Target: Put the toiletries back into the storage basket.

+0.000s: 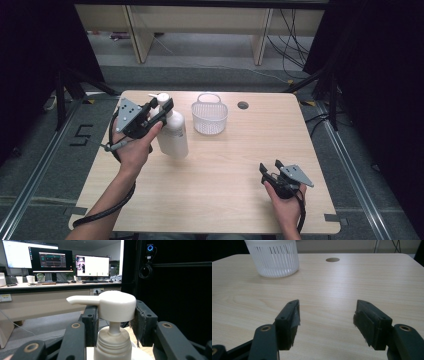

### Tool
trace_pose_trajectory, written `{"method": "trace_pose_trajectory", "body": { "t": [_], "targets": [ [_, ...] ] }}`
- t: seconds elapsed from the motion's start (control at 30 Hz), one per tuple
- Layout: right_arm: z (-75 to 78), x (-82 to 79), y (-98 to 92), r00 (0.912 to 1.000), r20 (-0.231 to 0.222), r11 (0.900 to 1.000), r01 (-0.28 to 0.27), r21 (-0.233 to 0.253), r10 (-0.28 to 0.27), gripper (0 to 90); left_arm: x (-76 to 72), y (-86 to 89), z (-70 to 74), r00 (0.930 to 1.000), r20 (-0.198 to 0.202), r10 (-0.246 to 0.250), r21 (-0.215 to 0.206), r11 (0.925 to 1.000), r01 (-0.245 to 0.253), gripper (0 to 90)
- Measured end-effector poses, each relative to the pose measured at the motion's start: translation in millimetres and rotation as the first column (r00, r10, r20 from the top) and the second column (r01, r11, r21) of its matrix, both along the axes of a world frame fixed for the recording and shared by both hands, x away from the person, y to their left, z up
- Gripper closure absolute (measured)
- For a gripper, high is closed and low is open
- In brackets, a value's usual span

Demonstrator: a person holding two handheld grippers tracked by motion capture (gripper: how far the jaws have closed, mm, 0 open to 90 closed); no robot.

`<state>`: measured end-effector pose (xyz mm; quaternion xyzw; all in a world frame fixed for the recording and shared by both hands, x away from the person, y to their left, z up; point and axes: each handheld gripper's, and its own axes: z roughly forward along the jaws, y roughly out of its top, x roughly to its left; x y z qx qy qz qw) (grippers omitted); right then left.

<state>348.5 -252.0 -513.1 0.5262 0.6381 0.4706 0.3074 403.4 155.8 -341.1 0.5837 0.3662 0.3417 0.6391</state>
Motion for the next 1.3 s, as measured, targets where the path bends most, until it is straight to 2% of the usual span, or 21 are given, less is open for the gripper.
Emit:
{"method": "trace_pose_trajectory", "body": {
  "t": [0.2, 0.27, 0.33, 0.43, 0.47, 0.53, 0.67, 0.73, 0.97, 1.0, 1.07, 1.23, 1.27, 1.3],
  "targets": [
    [-0.4, 0.4, -0.3, 0.9999, 0.006, 1.0, -0.008, 0.006, 0.008, 37.7, 2.4, -4.2, 2.0, 1.0, 0.003, -0.006, 0.001, 1.0, 0.006, 59.2],
    [-0.8, 1.6, -2.1, 0.9994, 0.029, 1.0, -0.019, -0.009, 0.019, 37.7, 3.3, -5.5, 2.7, 1.0, 0.004, -0.008, -0.003, 1.0, 0.008, 59.2],
    [-1.0, 1.8, -1.9, 0.9994, 0.032, 1.0, -0.013, -0.008, 0.014, 37.7, 3.7, -5.9, 3.2, 1.0, 0.005, -0.008, -0.002, 1.0, 0.008, 59.2],
    [-1.0, 1.8, -1.9, 0.9994, 0.031, 1.0, -0.016, -0.009, 0.016, 37.7, 4.3, -7.0, 4.5, 0.9999, 0.007, -0.009, -0.002, 1.0, 0.009, 59.2],
    [-1.2, 1.4, -0.4, 0.9997, 0.023, 1.0, -0.012, 0.01, 0.012, 37.7, 4.5, -7.5, 4.9, 0.9999, 0.008, -0.009, -0.004, 0.9999, 0.009, 59.2],
    [-1.2, 1.2, 0.0, 0.9997, 0.02, 1.0, -0.012, 0.013, 0.012, 37.7, 5.4, -8.5, 6.1, 0.9999, 0.01, -0.009, -0.005, 0.9999, 0.009, 59.2],
    [-1.4, 1.6, -0.2, 0.9996, 0.027, 1.0, -0.008, 0.008, 0.008, 37.7, 6.7, -9.4, 7.6, 0.9999, 0.012, -0.009, -0.006, 0.9999, 0.009, 59.2],
    [-0.9, 1.8, -1.9, 0.9994, 0.029, 1.0, -0.017, -0.01, 0.017, 37.6, 7.7, -10.0, 8.6, 0.9998, 0.015, -0.009, -0.008, 0.9999, 0.009, 59.2],
    [-0.9, 1.7, -1.7, 0.9995, 0.028, 1.0, -0.011, -0.01, 0.012, 37.6, 11.3, -12.1, 11.3, 0.9998, 0.018, -0.007, -0.01, 0.9999, 0.008, 59.2],
    [-1.2, 1.4, -0.5, 0.9997, 0.021, 1.0, -0.015, 0.012, 0.015, 37.6, 12.0, -12.6, 11.6, 0.9998, 0.018, -0.007, -0.012, 0.9999, 0.008, 59.2],
    [-0.9, 1.7, -1.8, 0.9995, 0.029, 1.0, -0.011, -0.01, 0.012, 37.6, 14.1, -13.6, 12.6, 0.9998, 0.017, -0.007, -0.012, 0.9999, 0.007, 59.2],
    [-0.9, 1.2, -0.3, 0.9998, 0.018, 1.0, -0.004, 0.006, 0.004, 37.6, 17.0, -15.8, 14.7, 0.9998, 0.021, -0.007, -0.016, 0.9998, 0.007, 59.2],
    [-0.8, 1.6, -1.5, 0.9996, 0.027, 1.0, -0.006, -0.011, 0.007, 37.6, 18.0, -16.3, 15.2, 0.9997, 0.021, -0.009, -0.017, 0.9998, 0.009, 59.2],
    [-0.9, 1.2, -0.3, 0.9998, 0.018, 1.0, -0.004, 0.006, 0.004, 37.6, 18.5, -16.6, 15.5, 0.9997, 0.021, -0.009, -0.018, 0.9998, 0.009, 59.2]
  ]
}}
